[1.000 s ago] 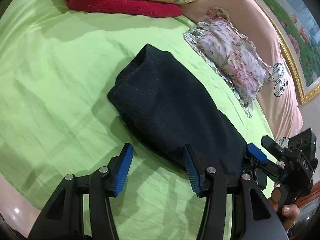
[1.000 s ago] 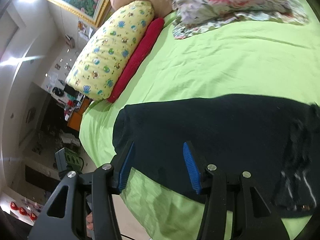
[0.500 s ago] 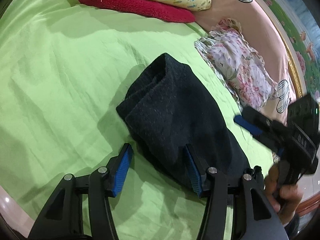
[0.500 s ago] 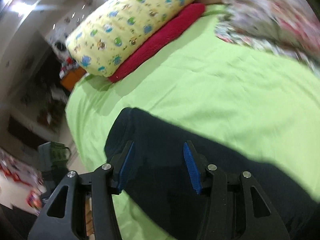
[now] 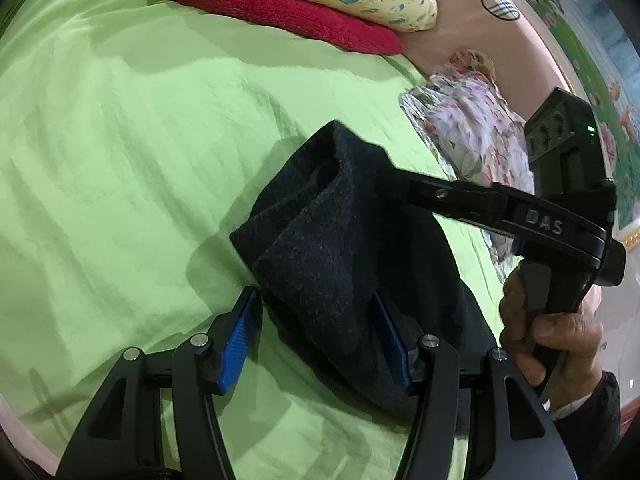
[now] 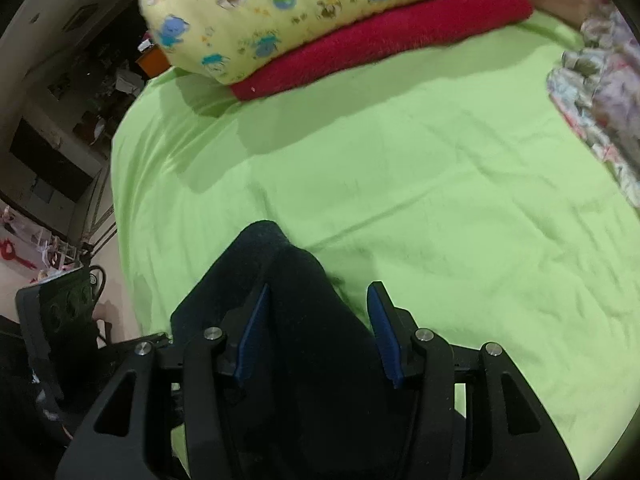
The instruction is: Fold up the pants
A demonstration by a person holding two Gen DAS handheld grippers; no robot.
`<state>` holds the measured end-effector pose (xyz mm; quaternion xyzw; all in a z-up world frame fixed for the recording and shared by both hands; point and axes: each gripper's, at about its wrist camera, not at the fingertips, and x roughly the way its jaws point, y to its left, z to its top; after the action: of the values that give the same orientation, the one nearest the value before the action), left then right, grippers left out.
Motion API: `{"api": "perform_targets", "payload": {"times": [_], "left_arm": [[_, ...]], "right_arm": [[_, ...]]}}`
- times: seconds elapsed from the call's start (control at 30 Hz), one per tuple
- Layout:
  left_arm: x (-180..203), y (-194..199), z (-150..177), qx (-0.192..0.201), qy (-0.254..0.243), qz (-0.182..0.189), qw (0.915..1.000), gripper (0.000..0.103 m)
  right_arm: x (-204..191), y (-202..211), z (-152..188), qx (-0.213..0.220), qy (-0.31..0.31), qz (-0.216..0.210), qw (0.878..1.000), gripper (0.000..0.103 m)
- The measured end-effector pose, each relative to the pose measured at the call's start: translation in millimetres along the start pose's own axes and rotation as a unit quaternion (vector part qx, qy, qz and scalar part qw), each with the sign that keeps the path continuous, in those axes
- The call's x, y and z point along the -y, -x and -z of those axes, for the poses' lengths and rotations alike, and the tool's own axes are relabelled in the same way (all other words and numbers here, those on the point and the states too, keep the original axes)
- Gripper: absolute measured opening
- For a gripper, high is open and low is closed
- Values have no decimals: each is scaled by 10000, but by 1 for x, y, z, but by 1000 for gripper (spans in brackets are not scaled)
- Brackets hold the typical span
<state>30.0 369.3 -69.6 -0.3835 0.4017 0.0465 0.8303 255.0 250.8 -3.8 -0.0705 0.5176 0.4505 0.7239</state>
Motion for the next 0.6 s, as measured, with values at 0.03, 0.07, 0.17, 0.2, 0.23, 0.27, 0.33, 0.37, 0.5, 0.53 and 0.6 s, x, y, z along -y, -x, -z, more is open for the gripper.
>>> {"api": "perform_targets", "payload": {"times": [0.03, 0.07, 0.17, 0.2, 0.23, 0.27, 0.33, 0.37, 0.5, 0.53, 0.6], "left_arm": [[2, -1, -1, 17, -3, -25, 10000, 57], [4, -3, -2, 35, -7, -48, 10000, 56], [9, -6, -3, 63, -73, -158, 9998, 51], [10, -7, -4, 79, -109, -246, 9996, 47], [12, -8, -4, 88, -167, -364, 9992, 42], [14, -9, -5, 87, -214, -378, 9990, 39], [15, -9, -6, 61, -198, -259, 9994, 32], [17, -8, -7, 38, -142, -153, 9998, 31], [24, 3, -11, 6, -47, 137, 9999, 31], [28, 7, -11, 31, -90, 178, 9998, 30], [39, 14, -12, 86, -226, 266, 9994, 30]], "right_arm": [[2, -3, 0, -38, -75, -63, 9999, 39], [3, -4, 1, -54, -128, -156, 9998, 28], [4, 3, 7, 100, -278, -264, 9992, 24], [4, 7, 9, 181, -322, -296, 9989, 23], [5, 10, 10, 226, -369, -318, 9986, 22], [7, 16, 13, 310, -472, -378, 9977, 20], [8, 27, 17, 458, -551, -440, 9965, 19], [8, 30, 18, 504, -565, -447, 9961, 18], [8, 54, 29, 853, -640, -520, 9929, 18], [8, 60, 32, 953, -664, -573, 9916, 18], [9, 75, 38, 1174, -740, -712, 9878, 18]]}}
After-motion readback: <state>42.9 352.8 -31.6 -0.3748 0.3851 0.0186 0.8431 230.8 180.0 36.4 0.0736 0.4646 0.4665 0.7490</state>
